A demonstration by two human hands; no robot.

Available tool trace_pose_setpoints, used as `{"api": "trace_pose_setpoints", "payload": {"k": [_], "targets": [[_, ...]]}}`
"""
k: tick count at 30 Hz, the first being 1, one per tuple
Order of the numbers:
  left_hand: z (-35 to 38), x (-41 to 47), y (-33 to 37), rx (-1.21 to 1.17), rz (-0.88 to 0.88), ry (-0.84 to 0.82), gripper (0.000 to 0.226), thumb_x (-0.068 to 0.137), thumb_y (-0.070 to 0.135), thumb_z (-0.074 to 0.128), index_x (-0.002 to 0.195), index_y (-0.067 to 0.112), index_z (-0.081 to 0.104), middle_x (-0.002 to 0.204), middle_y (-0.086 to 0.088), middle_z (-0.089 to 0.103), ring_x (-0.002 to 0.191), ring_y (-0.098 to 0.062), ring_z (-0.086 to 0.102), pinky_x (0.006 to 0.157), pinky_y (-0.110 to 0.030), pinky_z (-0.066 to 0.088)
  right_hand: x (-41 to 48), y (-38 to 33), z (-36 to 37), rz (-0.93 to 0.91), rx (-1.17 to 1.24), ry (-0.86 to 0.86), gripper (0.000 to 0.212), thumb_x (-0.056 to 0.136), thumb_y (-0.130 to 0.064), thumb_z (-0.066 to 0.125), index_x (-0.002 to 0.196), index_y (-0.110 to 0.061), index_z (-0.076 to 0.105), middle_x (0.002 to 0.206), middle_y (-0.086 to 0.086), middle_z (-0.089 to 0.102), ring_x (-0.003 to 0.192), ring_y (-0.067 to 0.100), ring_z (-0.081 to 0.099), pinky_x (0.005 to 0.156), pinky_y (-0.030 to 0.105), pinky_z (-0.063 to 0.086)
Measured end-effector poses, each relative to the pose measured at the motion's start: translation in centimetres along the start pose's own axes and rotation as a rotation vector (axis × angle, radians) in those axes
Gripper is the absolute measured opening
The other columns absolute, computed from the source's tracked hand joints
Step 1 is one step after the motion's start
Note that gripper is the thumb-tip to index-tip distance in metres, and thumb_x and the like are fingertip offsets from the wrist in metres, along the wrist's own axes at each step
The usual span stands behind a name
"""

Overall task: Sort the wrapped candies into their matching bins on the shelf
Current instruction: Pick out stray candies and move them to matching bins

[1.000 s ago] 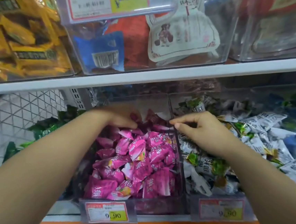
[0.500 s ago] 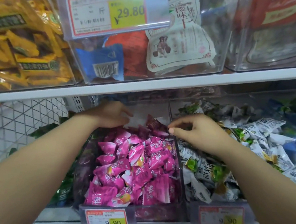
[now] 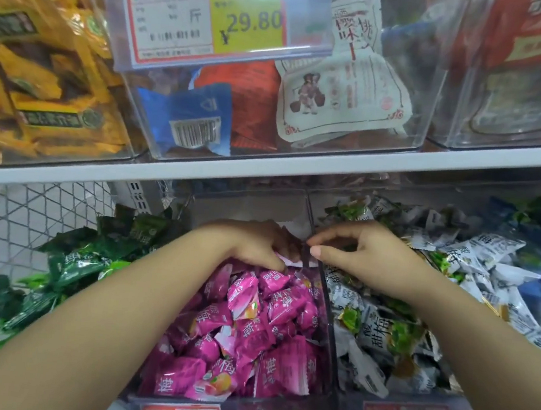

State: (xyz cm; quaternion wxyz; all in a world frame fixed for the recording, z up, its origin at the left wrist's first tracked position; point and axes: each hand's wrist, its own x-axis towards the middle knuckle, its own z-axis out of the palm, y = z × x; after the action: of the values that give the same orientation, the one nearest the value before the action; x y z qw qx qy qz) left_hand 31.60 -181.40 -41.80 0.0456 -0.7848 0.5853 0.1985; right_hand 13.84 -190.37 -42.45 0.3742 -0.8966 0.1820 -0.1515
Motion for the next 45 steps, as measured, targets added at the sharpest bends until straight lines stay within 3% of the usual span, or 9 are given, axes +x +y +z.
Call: {"api": "trace_pose_setpoints", "payload": {"k": [7, 11, 15, 20, 25, 28, 34, 40, 45], "targets": [[-1.2, -2.2, -1.7, 0.085, -0.126, -0.012, 0.035, 0.092, 0.037, 0.053, 0.123, 0.024, 0.061, 0.145, 0.003, 0.031, 0.125, -0.019, 0.041, 0.104, -0.033, 0.037, -0.3, 0.0, -0.1, 0.015, -0.003, -0.010, 0.013, 0.086, -0.040, 0.063, 0.097, -0.037, 0.069, 0.102, -0.017, 0.064, 0.072, -0.017, 0.054, 0.060, 0.002, 0.037], [-1.1, -3.7, -3.2, 0.038, -0.163, 0.022, 0.030, 0.091, 0.035, 0.053, 0.118, 0.025, 0.062, 0.126, 0.007, 0.051, 0.115, -0.016, 0.050, 0.099, -0.031, 0.040, -0.3, -0.1, -0.2, 0.006, -0.001, -0.007, 0.012, 0.086, -0.039, 0.063, 0.097, -0.037, 0.068, 0.095, -0.017, 0.063, 0.061, -0.020, 0.051, 0.053, 0.001, 0.036], [-0.7, -4.8, -4.4, 0.014, -0.203, 0.052, 0.036, 0.090, 0.042, 0.057, 0.124, 0.032, 0.058, 0.126, 0.011, 0.053, 0.112, -0.012, 0.050, 0.095, -0.025, 0.038, -0.6, -0.4, -0.4, 0.022, 0.039, -0.012, 0.015, 0.088, -0.033, 0.063, 0.101, -0.028, 0.069, 0.059, -0.022, 0.053, 0.043, -0.018, 0.046, 0.043, 0.003, 0.033], [-1.7, -6.2, -6.1, 0.009, -0.258, 0.080, 0.019, 0.087, 0.044, 0.056, 0.096, 0.034, 0.070, 0.112, 0.015, 0.061, 0.109, -0.013, 0.055, 0.101, -0.034, 0.040, -0.2, 0.0, -0.2, 0.019, -0.005, -0.023, 0.009, 0.085, -0.042, 0.063, 0.094, -0.041, 0.066, 0.112, -0.015, 0.062, 0.085, -0.017, 0.049, 0.067, 0.002, 0.035], [-2.4, -5.8, -5.9, -0.244, -0.158, 0.279, 0.012, 0.090, 0.039, 0.058, 0.093, 0.036, 0.069, 0.113, 0.010, 0.064, 0.109, -0.012, 0.057, 0.100, -0.032, 0.042, 0.0, 0.0, 0.0, 0.026, -0.004, -0.015, 0.011, 0.085, -0.041, 0.064, 0.094, -0.039, 0.068, 0.108, -0.015, 0.064, 0.088, -0.010, 0.054, 0.070, 0.005, 0.039], [-2.4, -3.3, -3.3, -0.296, -0.073, 0.339, 0.030, 0.094, 0.034, 0.054, 0.124, 0.033, 0.058, 0.121, 0.014, 0.055, 0.112, -0.003, 0.048, 0.093, -0.020, 0.035, 0.0, 0.0, 0.0, 0.036, 0.002, -0.010, 0.011, 0.084, -0.042, 0.064, 0.094, -0.039, 0.069, 0.104, -0.014, 0.066, 0.085, -0.003, 0.061, 0.069, 0.008, 0.044], [-1.0, 2.1, -0.6, -0.170, -0.044, 0.182, 0.058, 0.090, 0.030, 0.062, 0.141, 0.015, 0.040, 0.144, -0.004, 0.045, 0.128, -0.018, 0.045, 0.093, -0.016, 0.031, -0.3, -0.1, -0.1, 0.038, 0.042, -0.032, 0.012, 0.086, -0.040, 0.063, 0.096, -0.038, 0.068, 0.077, -0.010, 0.065, 0.046, -0.001, 0.053, 0.046, 0.010, 0.039], [0.2, 3.9, -1.8, -0.120, -0.144, 0.003, 0.080, 0.078, 0.047, 0.068, 0.146, 0.025, 0.032, 0.147, -0.001, 0.040, 0.128, -0.022, 0.044, 0.105, -0.034, 0.037, 0.2, 0.2, -0.1, 0.061, 0.029, -0.045, 0.012, 0.083, -0.045, 0.065, 0.094, -0.042, 0.068, 0.103, -0.007, 0.069, 0.088, 0.018, 0.067, 0.080, 0.030, 0.053], [0.1, 4.0, -1.7, -0.020, -0.156, -0.081, 0.062, 0.078, 0.053, 0.061, 0.135, 0.037, 0.043, 0.128, 0.000, 0.042, 0.110, -0.021, 0.050, 0.081, -0.031, 0.044, 0.3, 0.3, -0.1, 0.048, 0.035, -0.035, 0.014, 0.081, -0.045, 0.066, 0.094, -0.041, 0.070, 0.105, -0.006, 0.069, 0.095, 0.013, 0.065, 0.087, 0.027, 0.050]]}}
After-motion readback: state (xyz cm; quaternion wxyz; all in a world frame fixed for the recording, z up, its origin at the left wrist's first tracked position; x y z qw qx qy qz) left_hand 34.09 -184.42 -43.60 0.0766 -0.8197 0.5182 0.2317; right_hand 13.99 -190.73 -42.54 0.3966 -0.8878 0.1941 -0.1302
